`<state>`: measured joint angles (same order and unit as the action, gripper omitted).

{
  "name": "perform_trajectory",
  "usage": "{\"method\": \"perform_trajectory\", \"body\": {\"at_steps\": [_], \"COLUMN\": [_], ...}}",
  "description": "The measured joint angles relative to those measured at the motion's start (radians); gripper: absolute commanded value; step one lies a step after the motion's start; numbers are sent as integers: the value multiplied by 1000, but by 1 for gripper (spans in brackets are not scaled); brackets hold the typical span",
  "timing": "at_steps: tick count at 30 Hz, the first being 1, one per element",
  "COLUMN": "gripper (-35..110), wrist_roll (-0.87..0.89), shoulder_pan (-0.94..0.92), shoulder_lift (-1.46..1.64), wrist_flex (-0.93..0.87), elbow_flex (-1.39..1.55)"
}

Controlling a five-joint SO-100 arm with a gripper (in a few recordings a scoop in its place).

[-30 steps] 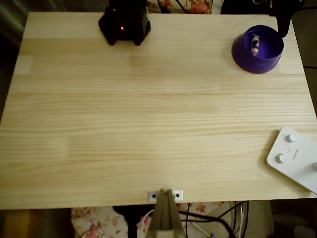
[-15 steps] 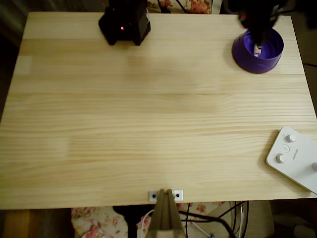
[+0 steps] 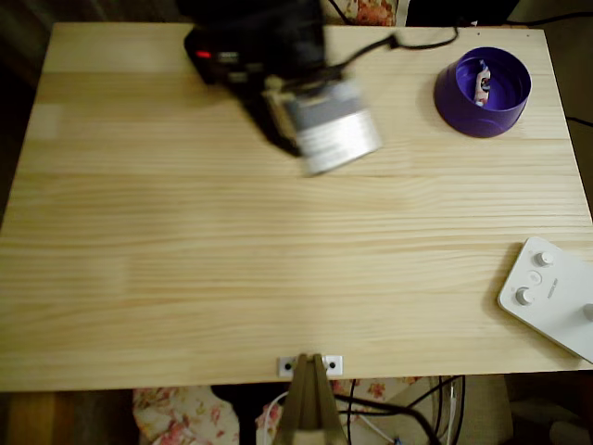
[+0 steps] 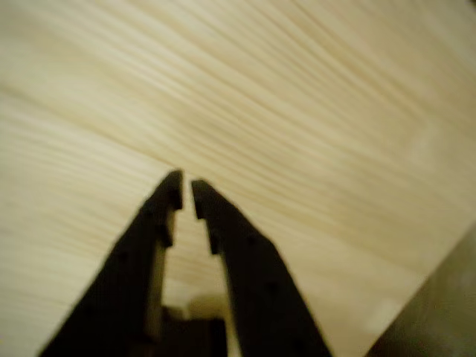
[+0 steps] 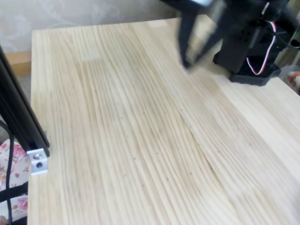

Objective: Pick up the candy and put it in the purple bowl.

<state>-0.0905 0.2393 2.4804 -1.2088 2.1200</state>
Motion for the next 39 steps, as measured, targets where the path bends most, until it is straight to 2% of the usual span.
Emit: {"method": "perform_trajectory", "body": {"at_steps": [8,19,27,39], "gripper": [-1,-1,-1,-1], "wrist_roll": [17,94,103,118], "shoulder_pan": [-275,-469,-509,-525], "shoulder_lift": [176,506,727,805], "wrist_flex": [-41,95,60,26], "elbow_flex": [144,594,831,845]}}
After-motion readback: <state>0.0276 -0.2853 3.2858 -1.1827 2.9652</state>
